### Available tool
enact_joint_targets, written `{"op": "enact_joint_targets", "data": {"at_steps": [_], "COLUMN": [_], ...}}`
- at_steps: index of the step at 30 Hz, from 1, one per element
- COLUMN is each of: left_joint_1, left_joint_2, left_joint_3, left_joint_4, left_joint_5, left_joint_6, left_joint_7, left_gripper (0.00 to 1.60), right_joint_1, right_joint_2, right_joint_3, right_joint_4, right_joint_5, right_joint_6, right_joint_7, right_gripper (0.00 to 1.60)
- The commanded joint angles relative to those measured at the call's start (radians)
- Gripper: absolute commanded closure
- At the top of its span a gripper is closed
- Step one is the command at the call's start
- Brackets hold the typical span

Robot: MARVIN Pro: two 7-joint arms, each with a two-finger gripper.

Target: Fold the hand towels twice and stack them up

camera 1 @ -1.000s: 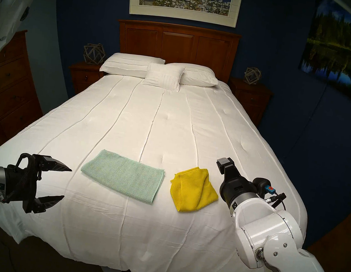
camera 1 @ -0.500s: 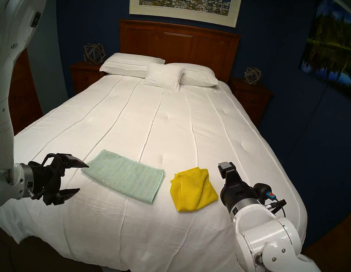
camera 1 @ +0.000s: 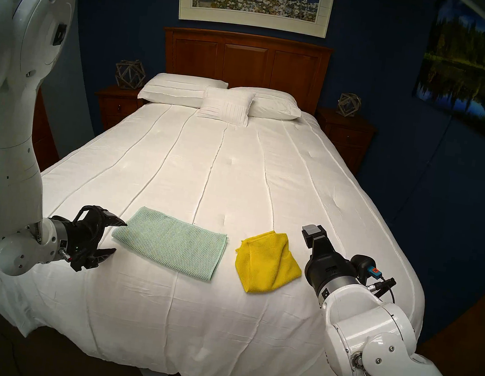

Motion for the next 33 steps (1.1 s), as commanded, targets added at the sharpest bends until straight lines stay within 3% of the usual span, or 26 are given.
{"op": "enact_joint_targets", "data": {"at_steps": [1, 2, 3, 4, 12, 22, 30, 31, 33], "left_joint_1": [-0.018, -0.015, -0.012, -0.008, 0.011, 0.031, 0.031, 0.029, 0.027], "left_joint_2": [0.000, 0.000, -0.002, 0.000, 0.011, 0.021, 0.028, 0.027, 0.026], "left_joint_3": [0.000, -0.002, -0.003, -0.006, -0.021, -0.030, -0.052, -0.054, -0.058], "left_joint_4": [0.025, 0.031, 0.038, 0.043, 0.069, 0.085, 0.108, 0.109, 0.110], "left_joint_5": [-0.036, -0.038, -0.043, -0.045, -0.066, -0.084, -0.096, -0.098, -0.102], "left_joint_6": [0.005, 0.005, 0.006, 0.006, 0.001, -0.007, -0.005, -0.005, -0.007], "left_joint_7": [0.014, 0.020, 0.034, 0.039, 0.066, 0.096, 0.102, 0.103, 0.105], "left_gripper": [0.16, 0.16, 0.57, 0.72, 0.28, 0.20, 0.33, 0.51, 0.53], "right_joint_1": [0.005, 0.005, 0.004, 0.004, 0.004, 0.004, 0.004, 0.004, 0.004], "right_joint_2": [-0.003, -0.003, -0.003, -0.003, -0.002, -0.001, -0.001, -0.001, -0.001], "right_joint_3": [0.000, 0.000, 0.001, 0.001, 0.001, 0.001, 0.000, 0.000, 0.000], "right_joint_4": [-0.023, -0.023, -0.023, -0.023, -0.023, -0.023, -0.023, -0.023, -0.023], "right_joint_5": [0.001, 0.001, 0.001, 0.001, 0.002, 0.003, 0.003, 0.003, 0.003], "right_joint_6": [-0.002, -0.002, -0.002, -0.002, -0.003, -0.003, -0.004, -0.004, -0.004], "right_joint_7": [0.014, 0.015, 0.015, 0.016, 0.017, 0.018, 0.018, 0.018, 0.018], "right_gripper": [0.00, 0.00, 0.00, 0.00, 0.00, 0.00, 0.00, 0.00, 0.00]}}
